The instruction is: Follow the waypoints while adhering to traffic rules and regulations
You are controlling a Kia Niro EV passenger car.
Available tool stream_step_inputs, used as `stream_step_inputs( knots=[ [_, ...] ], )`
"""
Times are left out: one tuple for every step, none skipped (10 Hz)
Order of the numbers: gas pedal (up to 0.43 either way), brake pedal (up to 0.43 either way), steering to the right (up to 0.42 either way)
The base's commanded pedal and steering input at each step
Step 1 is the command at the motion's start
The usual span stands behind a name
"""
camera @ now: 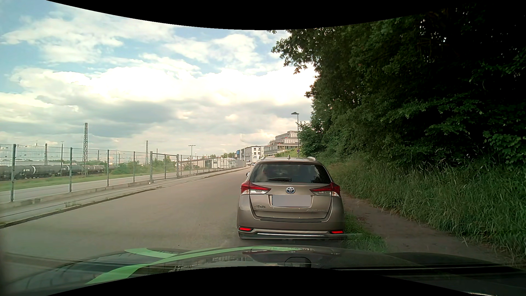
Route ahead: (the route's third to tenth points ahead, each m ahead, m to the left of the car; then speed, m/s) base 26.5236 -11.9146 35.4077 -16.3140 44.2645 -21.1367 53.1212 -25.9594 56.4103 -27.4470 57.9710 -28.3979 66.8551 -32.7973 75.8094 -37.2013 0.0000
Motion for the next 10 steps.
stream_step_inputs(
  knots=[
    [0.000, 0.177, 0.721],
    [0.000, 0.183, 0.712],
    [0.000, 0.189, 0.690],
    [0.000, 0.195, 0.657],
    [0.000, 0.207, 0.619],
    [0.000, 0.213, 0.588],
    [0.000, 0.213, 0.552],
    [0.000, 0.220, 0.495],
    [0.000, 0.220, 0.445],
    [0.000, 0.226, 0.391]
  ],
)
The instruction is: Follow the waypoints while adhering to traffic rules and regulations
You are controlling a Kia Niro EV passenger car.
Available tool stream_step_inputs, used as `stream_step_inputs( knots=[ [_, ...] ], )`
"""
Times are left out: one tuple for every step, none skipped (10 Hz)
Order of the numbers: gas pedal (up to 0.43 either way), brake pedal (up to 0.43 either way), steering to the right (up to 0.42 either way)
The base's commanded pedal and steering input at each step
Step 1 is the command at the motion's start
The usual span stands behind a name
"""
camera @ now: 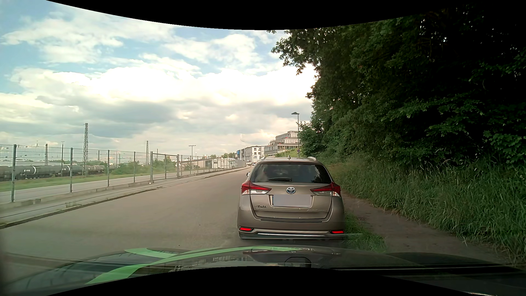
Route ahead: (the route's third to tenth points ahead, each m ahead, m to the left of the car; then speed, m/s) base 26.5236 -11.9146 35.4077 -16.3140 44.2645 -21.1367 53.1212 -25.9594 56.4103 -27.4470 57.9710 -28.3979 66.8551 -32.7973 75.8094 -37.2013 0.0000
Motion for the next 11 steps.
stream_step_inputs(
  knots=[
    [0.000, 0.226, 0.336],
    [0.000, 0.226, 0.297],
    [0.000, 0.226, 0.270],
    [0.000, 0.226, 0.250],
    [0.000, 0.232, 0.228],
    [0.000, 0.226, 0.208],
    [0.000, 0.232, 0.190],
    [0.000, 0.232, 0.179],
    [0.000, 0.226, 0.159],
    [0.000, 0.232, 0.136],
    [0.000, 0.226, 0.099]
  ],
)
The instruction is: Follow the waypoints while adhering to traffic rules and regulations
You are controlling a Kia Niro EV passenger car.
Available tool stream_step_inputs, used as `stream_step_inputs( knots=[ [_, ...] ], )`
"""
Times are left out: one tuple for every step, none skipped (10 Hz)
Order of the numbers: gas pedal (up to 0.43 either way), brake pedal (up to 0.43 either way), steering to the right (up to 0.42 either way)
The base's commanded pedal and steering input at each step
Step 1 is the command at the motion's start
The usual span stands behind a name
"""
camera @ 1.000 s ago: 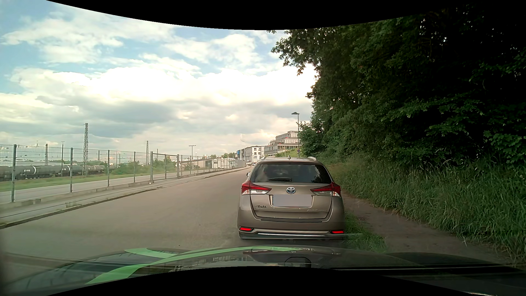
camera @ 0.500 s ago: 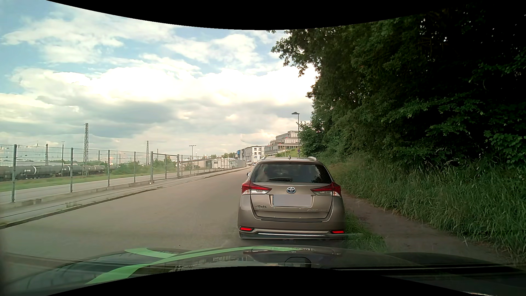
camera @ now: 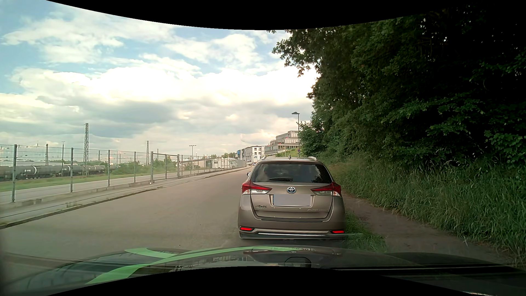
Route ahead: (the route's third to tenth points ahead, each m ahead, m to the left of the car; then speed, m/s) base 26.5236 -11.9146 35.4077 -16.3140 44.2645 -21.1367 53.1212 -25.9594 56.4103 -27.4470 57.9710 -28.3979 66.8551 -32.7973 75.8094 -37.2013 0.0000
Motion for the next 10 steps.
stream_step_inputs(
  knots=[
    [0.000, 0.226, 0.069],
    [0.000, 0.226, 0.053],
    [0.000, 0.226, 0.034],
    [0.000, 0.226, 0.023],
    [0.000, 0.226, 0.022],
    [0.000, 0.226, 0.022],
    [0.000, 0.226, 0.022],
    [0.000, 0.226, 0.020],
    [0.000, 0.226, 0.012],
    [0.000, 0.226, 0.004]
  ],
)
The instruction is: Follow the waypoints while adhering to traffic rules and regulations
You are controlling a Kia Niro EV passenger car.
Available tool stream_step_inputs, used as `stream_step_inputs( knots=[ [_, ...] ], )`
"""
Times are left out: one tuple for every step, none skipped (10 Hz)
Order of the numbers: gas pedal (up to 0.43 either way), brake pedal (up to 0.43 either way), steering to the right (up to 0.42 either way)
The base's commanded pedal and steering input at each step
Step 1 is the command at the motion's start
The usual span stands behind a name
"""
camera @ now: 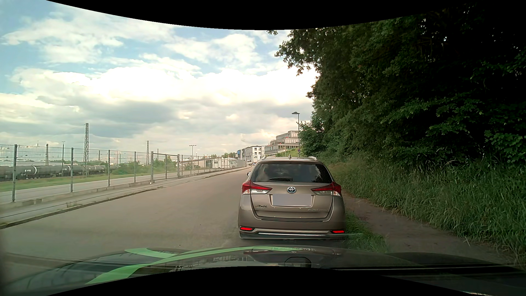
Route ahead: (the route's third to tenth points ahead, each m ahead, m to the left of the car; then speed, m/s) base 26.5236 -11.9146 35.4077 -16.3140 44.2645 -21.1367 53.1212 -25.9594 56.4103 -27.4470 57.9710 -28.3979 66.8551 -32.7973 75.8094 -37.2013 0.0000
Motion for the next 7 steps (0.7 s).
stream_step_inputs(
  knots=[
    [0.000, 0.226, -0.002],
    [0.000, 0.226, -0.009],
    [0.000, 0.226, -0.016],
    [0.000, 0.226, -0.020],
    [0.000, 0.226, -0.025],
    [0.000, 0.226, -0.026],
    [0.000, 0.226, -0.026]
  ],
)
